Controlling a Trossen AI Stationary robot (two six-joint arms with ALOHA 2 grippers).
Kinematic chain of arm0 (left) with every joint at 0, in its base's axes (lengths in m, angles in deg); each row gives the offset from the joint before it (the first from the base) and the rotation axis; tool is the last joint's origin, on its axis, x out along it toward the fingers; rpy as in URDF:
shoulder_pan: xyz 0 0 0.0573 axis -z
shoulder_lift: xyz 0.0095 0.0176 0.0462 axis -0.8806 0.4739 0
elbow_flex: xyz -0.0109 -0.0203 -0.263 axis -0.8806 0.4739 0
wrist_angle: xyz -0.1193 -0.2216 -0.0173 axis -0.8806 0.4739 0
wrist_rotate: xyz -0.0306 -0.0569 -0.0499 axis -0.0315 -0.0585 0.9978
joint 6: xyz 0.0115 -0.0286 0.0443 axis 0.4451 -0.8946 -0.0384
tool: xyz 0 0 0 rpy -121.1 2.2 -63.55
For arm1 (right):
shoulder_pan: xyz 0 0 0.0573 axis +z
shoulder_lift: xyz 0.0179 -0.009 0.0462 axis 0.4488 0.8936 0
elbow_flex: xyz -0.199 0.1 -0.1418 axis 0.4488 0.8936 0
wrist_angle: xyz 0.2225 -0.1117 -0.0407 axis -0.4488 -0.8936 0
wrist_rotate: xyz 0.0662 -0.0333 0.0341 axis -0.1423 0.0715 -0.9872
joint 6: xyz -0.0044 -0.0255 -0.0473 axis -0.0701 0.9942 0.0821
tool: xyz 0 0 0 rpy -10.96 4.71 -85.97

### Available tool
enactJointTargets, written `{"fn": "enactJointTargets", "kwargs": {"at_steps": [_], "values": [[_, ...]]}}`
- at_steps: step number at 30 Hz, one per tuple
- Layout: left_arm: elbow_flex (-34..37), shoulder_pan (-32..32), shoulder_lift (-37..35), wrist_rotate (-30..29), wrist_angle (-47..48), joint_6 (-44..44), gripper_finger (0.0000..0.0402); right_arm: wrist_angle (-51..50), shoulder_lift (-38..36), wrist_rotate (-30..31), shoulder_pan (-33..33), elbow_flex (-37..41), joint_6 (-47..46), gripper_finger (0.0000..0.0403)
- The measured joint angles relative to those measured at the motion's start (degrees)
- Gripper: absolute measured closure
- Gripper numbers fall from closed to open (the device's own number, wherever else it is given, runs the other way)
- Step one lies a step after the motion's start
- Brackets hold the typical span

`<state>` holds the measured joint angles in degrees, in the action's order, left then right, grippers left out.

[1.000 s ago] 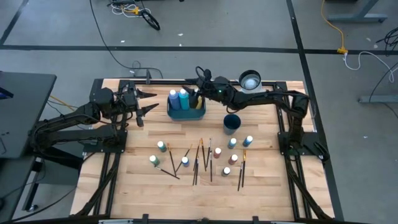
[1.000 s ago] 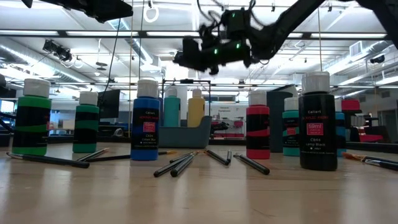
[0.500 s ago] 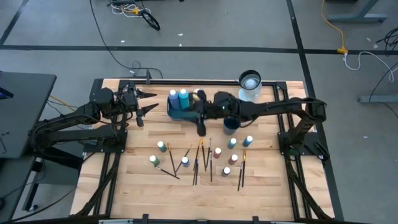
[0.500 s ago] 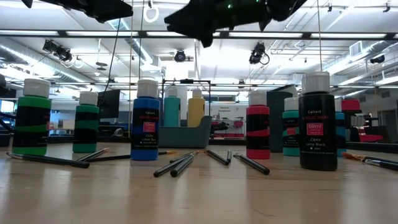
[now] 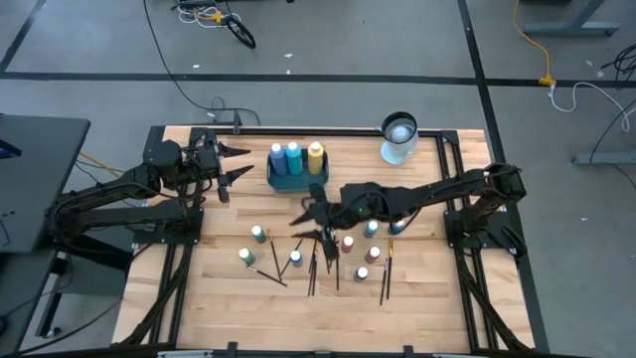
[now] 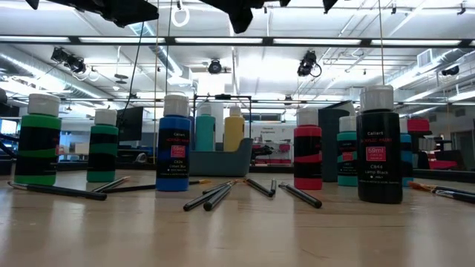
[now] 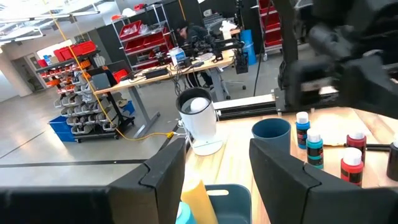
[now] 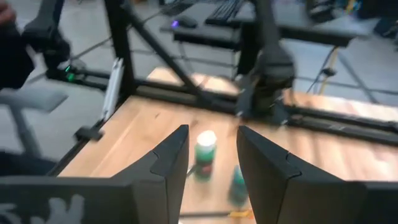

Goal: Pick & Place Paint Supplies
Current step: Put the light blue paint bottle into the blue bin

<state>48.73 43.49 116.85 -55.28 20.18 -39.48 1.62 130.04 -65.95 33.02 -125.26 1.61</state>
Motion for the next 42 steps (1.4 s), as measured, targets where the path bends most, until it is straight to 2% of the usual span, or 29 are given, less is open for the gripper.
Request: {"fn": "enactJointTargets", "kwargs": {"at_steps": [12,15,20,23,27,30,32,36,42], "values": [[0.0,0.0,0.1,0.0,-3.3,0.0,0.0214,-8.2,0.0,0.1,5.0,0.0,-3.4,0.0266],[0.0,0.0,0.4,0.0,-2.5,-2.7,0.0214,-8.9,0.1,0.1,5.4,0.0,-2.7,0.0266],[0.0,0.0,0.3,0.9,6.0,-8.8,0.0214,-12.7,0.1,0.3,5.1,0.0,-2.8,0.0266],[0.0,0.0,0.4,2.1,12.1,-11.3,0.0214,-14.7,0.1,3.0,4.8,0.0,-5.3,0.0266],[0.0,0.0,0.4,8.1,15.4,-16.4,0.0214,-16.0,0.1,5.1,4.7,0.0,-6.7,0.0266],[1.4,0.0,0.2,14.6,13.9,-17.5,0.0214,-16.4,0.1,4.9,4.8,0.0,-7.2,0.0266],[3.5,0.3,-0.2,16.5,11.0,-18.9,0.0214,-17.2,0.1,4.7,4.9,0.0,-7.3,0.0266],[9.1,1.5,-0.9,15.4,3.9,-20.8,0.0214,-19.6,0.1,4.6,4.9,0.0,-8.9,0.0266],[14.0,3.9,-3.1,13.3,-0.2,-22.0,0.0214,-27.2,-1.1,4.7,4.9,0.0,-11.8,0.0266]]}}
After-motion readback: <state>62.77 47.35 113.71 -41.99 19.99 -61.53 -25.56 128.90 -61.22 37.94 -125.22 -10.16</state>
